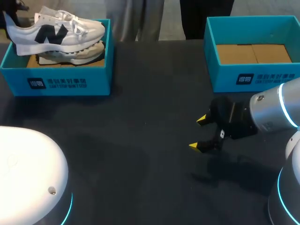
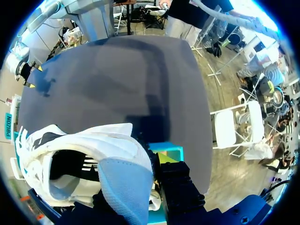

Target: Take the shoe out of the shoebox, open the shoe tongue, remove and reinsert the insole, then place the shoe into the shoebox

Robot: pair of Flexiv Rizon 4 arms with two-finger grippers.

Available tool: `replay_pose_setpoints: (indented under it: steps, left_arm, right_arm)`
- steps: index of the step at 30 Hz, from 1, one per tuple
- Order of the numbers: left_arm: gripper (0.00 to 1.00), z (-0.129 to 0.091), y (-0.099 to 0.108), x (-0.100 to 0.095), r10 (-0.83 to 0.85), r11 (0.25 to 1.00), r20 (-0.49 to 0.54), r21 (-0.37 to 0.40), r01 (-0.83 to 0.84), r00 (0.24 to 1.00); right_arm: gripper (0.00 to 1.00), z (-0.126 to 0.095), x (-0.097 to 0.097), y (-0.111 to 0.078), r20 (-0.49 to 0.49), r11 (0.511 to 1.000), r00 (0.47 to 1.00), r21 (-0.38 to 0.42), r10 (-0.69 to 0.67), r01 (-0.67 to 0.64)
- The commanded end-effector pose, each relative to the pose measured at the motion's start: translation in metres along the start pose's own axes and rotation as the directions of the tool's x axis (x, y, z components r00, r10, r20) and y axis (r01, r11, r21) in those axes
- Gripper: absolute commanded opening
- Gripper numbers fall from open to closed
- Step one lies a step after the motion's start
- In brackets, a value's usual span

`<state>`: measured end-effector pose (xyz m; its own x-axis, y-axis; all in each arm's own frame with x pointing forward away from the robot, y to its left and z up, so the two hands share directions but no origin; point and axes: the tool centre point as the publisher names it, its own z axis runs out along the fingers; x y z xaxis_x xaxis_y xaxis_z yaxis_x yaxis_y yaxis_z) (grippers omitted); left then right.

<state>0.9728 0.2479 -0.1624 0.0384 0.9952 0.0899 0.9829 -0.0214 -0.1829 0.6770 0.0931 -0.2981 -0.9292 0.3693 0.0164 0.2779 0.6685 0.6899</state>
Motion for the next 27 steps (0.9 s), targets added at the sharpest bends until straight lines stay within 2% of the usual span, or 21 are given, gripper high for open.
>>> replay_pose_setpoints:
  steps: [1, 9, 27]
  left_arm:
    - [0.00, -0.005, -0.028, -0.009, -0.009, 0.994, -0.002, -0.108, 0.009, 1.000]
    - [0.00, -0.007, -0.049, -0.038, -0.010, 0.995, -0.006, -0.097, 0.009, 1.000]
    - [0.00, -0.010, -0.096, -0.124, 0.043, 0.994, -0.021, -0.096, -0.045, 0.999]
  right_arm:
    - [1.00, 0.000, 0.001, 0.000, 0.002, 1.000, 1.000, 0.002, 0.001, -0.001]
    - [1.00, 0.000, 0.001, 0.000, 0.002, 1.000, 1.000, 0.002, 0.001, -0.001]
    - [1.00, 0.000, 0.001, 0.000, 0.002, 1.000, 1.000, 0.002, 0.001, -0.001]
